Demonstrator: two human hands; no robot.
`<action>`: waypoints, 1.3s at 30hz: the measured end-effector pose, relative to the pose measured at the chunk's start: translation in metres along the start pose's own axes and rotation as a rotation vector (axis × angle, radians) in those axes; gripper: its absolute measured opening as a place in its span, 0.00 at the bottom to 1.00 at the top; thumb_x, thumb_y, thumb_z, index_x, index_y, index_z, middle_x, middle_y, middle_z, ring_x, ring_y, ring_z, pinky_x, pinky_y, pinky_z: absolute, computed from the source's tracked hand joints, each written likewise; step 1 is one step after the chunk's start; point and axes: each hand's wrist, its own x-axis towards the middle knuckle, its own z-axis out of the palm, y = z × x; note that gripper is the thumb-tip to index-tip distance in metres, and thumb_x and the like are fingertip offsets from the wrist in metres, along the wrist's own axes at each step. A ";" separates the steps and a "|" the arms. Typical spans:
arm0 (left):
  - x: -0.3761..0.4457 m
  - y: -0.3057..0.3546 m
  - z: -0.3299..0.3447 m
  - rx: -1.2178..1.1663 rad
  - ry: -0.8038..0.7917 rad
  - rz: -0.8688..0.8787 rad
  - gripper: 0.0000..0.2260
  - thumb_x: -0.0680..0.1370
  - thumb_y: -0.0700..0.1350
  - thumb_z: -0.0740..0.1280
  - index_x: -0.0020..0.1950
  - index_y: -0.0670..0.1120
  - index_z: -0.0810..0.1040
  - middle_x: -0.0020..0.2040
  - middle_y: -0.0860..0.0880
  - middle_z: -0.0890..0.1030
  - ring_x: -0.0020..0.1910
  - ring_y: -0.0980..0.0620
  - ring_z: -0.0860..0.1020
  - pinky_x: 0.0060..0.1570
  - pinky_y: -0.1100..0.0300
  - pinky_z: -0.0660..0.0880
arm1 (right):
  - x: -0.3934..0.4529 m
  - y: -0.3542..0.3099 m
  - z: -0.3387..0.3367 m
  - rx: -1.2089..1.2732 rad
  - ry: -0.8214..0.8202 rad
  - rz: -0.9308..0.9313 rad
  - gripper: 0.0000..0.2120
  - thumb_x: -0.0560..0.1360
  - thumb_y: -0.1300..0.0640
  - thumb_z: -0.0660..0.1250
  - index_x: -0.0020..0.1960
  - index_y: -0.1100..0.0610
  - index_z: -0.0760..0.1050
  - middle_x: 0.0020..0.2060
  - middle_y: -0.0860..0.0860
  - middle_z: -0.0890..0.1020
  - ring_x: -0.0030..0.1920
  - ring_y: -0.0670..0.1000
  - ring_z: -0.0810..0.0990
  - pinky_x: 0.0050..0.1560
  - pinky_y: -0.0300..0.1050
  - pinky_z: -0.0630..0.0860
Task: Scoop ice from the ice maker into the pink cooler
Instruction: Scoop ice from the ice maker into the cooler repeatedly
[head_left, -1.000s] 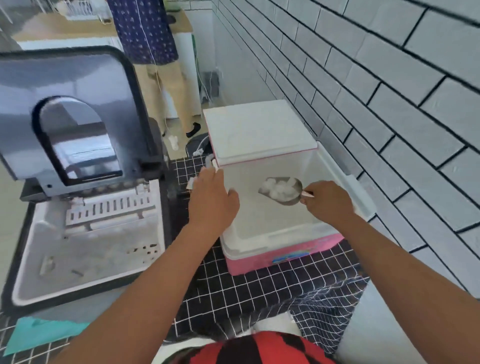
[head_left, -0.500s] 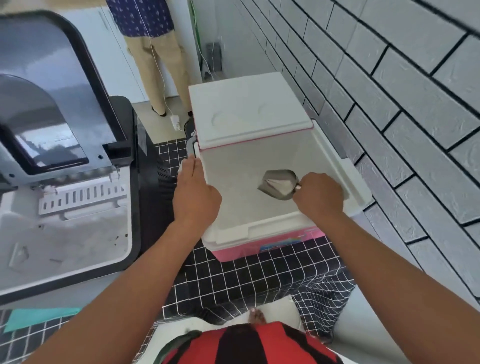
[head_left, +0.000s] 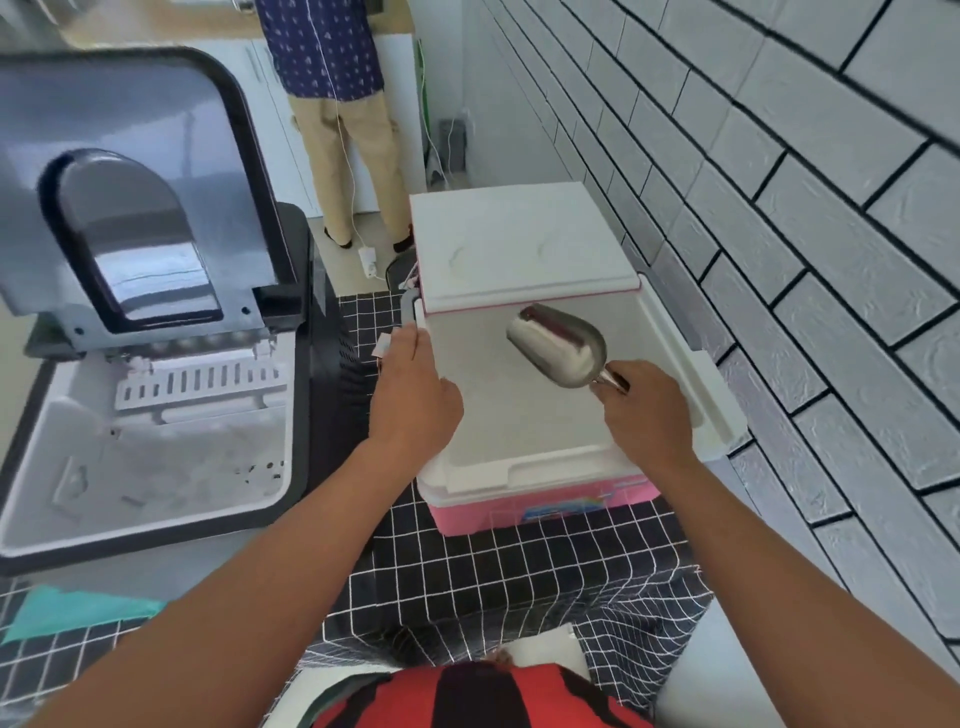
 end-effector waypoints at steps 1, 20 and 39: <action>-0.001 -0.001 -0.006 -0.044 -0.023 0.015 0.27 0.77 0.40 0.62 0.76 0.39 0.61 0.75 0.46 0.62 0.73 0.49 0.61 0.72 0.57 0.60 | -0.003 -0.005 -0.002 0.039 0.004 -0.015 0.11 0.75 0.55 0.67 0.35 0.47 0.70 0.35 0.46 0.75 0.37 0.50 0.74 0.34 0.44 0.64; -0.093 -0.223 -0.202 0.072 0.160 -0.271 0.27 0.76 0.41 0.66 0.75 0.44 0.66 0.76 0.47 0.62 0.71 0.44 0.66 0.66 0.47 0.69 | -0.030 -0.322 0.001 -0.616 -0.288 -0.731 0.05 0.64 0.58 0.67 0.37 0.50 0.80 0.31 0.47 0.77 0.32 0.50 0.75 0.28 0.38 0.62; -0.098 -0.245 -0.195 -0.131 0.196 -0.230 0.27 0.78 0.42 0.61 0.77 0.49 0.62 0.79 0.55 0.57 0.76 0.53 0.60 0.67 0.53 0.66 | -0.074 -0.355 0.113 -0.984 -0.514 -0.752 0.03 0.69 0.61 0.63 0.38 0.55 0.70 0.29 0.49 0.67 0.30 0.52 0.70 0.32 0.43 0.65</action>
